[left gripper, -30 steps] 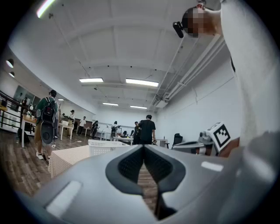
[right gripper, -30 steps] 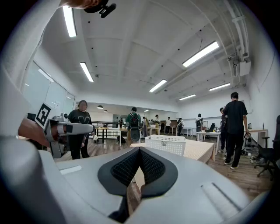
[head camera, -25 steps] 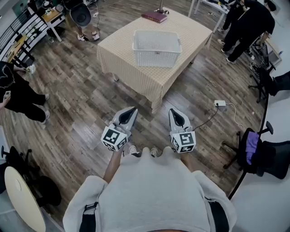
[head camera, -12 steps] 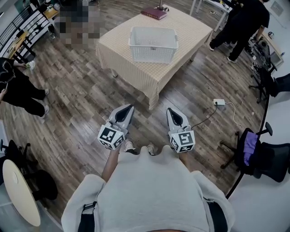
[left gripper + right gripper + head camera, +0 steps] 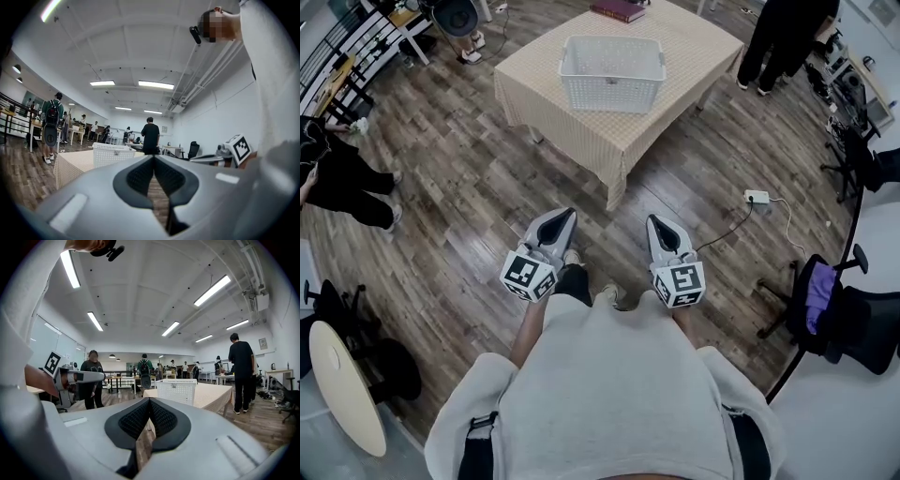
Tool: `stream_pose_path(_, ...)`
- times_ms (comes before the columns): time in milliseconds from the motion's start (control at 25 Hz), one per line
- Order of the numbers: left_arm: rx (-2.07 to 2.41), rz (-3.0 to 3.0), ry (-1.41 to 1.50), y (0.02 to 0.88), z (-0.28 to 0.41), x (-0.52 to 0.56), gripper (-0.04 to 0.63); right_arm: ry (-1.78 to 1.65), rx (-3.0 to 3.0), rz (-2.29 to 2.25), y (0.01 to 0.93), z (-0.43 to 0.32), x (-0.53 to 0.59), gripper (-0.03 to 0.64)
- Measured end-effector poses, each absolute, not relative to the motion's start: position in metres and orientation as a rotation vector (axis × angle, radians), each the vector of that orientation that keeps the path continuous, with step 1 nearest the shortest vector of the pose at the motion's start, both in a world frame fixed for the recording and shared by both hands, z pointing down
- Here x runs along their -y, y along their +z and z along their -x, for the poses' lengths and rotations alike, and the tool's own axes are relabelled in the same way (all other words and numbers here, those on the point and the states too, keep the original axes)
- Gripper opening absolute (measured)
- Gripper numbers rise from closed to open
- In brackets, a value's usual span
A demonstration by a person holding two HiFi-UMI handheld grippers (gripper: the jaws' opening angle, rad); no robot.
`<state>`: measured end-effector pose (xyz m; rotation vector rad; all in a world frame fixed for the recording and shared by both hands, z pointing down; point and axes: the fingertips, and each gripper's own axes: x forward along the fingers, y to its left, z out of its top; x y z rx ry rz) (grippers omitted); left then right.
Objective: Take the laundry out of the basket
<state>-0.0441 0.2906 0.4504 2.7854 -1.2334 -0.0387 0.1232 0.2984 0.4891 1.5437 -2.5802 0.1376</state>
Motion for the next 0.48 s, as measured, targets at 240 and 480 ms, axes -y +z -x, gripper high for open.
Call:
stream_pose_path(240,1.214,-2.774,-0.036,0.460,0.036,-0.269,0.008,0.162,2.573,-1.534,0.499,-0.129,-0.280,-0.002)
stream_pose_path(480,1.221,-2.764,-0.044,0.463,0.036,-0.237,0.008,0.147,2.584,-1.497,0.498,-0.126,-0.245,-0.001)
